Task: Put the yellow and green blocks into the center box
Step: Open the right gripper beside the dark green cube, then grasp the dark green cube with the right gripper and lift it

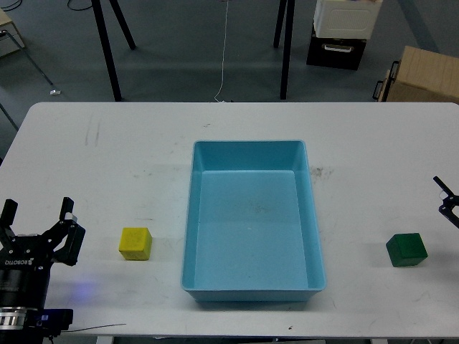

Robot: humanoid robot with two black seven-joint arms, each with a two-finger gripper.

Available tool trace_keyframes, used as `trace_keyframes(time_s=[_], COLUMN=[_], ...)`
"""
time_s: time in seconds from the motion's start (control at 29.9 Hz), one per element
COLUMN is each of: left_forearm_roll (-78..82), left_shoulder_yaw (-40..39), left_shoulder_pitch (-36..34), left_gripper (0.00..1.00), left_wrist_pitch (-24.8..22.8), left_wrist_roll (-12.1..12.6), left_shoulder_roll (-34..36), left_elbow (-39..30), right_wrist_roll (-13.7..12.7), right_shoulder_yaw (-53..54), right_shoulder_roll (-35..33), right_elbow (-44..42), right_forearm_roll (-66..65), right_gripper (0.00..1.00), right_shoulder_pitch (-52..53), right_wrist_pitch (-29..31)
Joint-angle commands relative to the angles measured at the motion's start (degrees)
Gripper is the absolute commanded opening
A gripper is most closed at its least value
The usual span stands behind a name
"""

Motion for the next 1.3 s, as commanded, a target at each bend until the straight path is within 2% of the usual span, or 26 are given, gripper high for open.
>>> trace_keyframes(time_s=[0.0,0.03,0.13,0.2,0.3,0.4,0.5,0.6,0.74,0.8,0.94,1.27], left_forearm_roll=[0.0,0.1,0.1,0.1,0.1,0.2,0.6,0.7,0.9,0.9,2.2,4.7], left_shoulder_yaw=[0.2,0.2,0.2,0.2,0.3,0.3,0.3,0.3,0.3,0.3,0.3,0.4], left_shoulder_pitch=[-0.8,-0.9,-1.6,-1.8,-2.1,-2.2,-2.6,-2.6,-2.6,-2.6,-2.7,-2.9], left_gripper=[1.0,1.0,1.0,1.0,1.0,1.0,1.0,1.0,1.0,1.0,1.0,1.0], left_wrist_pitch=[0.0,0.0,0.0,0.0,0.0,0.0,0.0,0.0,0.0,0.0,0.0,0.0], left_wrist_roll=[0.0,0.0,0.0,0.0,0.0,0.0,0.0,0.0,0.0,0.0,0.0,0.0], left_shoulder_roll=[-0.1,-0.1,-0.1,-0.1,-0.1,-0.1,-0.4,-0.4,-0.4,-0.2,-0.1,-0.6], left_elbow=[0.1,0.1,0.3,0.4,0.5,1.0,1.1,1.1,1.1,1.1,1.8,1.9], right_wrist_roll=[-0.4,-1.6,-8.4,-12.2,-16.0,-18.1,-19.1,-20.5,-21.5,-21.6,-21.6,-21.7], right_shoulder_yaw=[-7.7,-11.5,-24.2,-34.3,-51.3,-69.2,-86.2,-98.2,-106.8,-108.3,-110.2,-110.2], right_shoulder_roll=[-10.5,-13.4,-19.0,-20.3,-20.8,-19.0,-15.5,-11.1,-7.9,-7.8,-8.0,-7.8], right_elbow=[-2.6,-3.6,-5.0,-5.3,-5.2,-5.2,-5.3,-4.7,-3.9,-3.2,-2.8,-2.8], right_forearm_roll=[-2.5,-3.6,-8.4,-11.6,-17.4,-23.7,-30.1,-38.0,-48.8,-52.8,-56.9,-57.2], right_gripper=[1.0,1.0,1.0,1.0,1.0,1.0,1.0,1.0,1.0,1.0,1.0,0.99], right_shoulder_pitch=[10.9,15.1,30.2,41.4,60.1,77.3,91.4,100.7,104.4,104.0,101.5,94.4], right_wrist_pitch=[-1.4,-1.5,-1.5,-2.1,-3.1,-3.3,-2.9,-1.8,4.2,5.2,5.2,4.8])
